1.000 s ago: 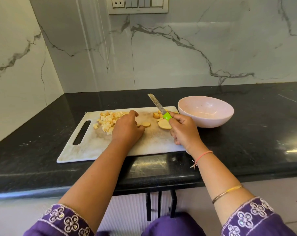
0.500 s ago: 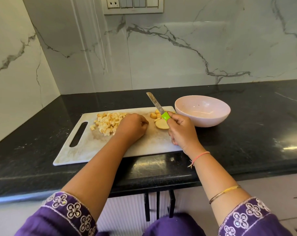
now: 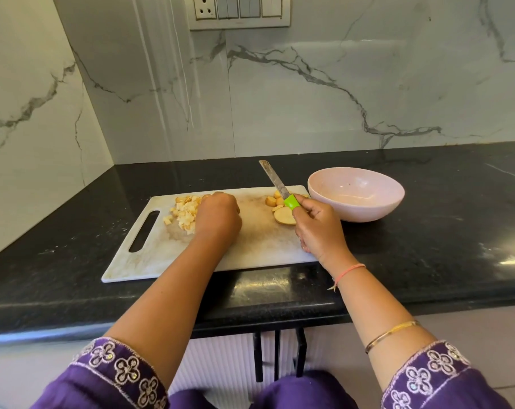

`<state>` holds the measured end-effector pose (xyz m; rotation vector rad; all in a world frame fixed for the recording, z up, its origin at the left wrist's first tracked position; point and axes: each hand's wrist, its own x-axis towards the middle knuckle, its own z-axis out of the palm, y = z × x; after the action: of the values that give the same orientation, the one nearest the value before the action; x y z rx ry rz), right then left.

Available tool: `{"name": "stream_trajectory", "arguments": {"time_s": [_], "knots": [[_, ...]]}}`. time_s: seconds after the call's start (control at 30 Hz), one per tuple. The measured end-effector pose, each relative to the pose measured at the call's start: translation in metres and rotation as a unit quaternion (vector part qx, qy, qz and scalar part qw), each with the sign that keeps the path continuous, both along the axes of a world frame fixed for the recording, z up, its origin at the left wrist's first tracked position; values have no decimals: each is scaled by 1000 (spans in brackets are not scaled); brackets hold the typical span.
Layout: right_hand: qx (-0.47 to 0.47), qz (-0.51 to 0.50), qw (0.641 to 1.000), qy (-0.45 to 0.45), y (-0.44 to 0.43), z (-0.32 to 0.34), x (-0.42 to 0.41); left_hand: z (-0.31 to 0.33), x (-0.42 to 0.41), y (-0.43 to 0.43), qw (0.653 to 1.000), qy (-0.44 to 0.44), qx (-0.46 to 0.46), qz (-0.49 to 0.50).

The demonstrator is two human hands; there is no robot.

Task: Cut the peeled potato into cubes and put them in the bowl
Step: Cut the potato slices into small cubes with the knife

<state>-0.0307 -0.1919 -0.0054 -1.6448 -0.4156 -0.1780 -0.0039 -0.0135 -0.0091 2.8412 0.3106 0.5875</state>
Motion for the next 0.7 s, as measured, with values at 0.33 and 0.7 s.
{"name": "stream_trajectory", "arguments": {"time_s": [0.33, 0.7], "knots": [[1, -27, 1000, 1, 3, -4, 5, 6, 26, -34, 995, -26, -69, -73], [-1, -48, 999, 4, 4, -11, 15, -3, 50, -41, 988, 26, -64, -138]]}}
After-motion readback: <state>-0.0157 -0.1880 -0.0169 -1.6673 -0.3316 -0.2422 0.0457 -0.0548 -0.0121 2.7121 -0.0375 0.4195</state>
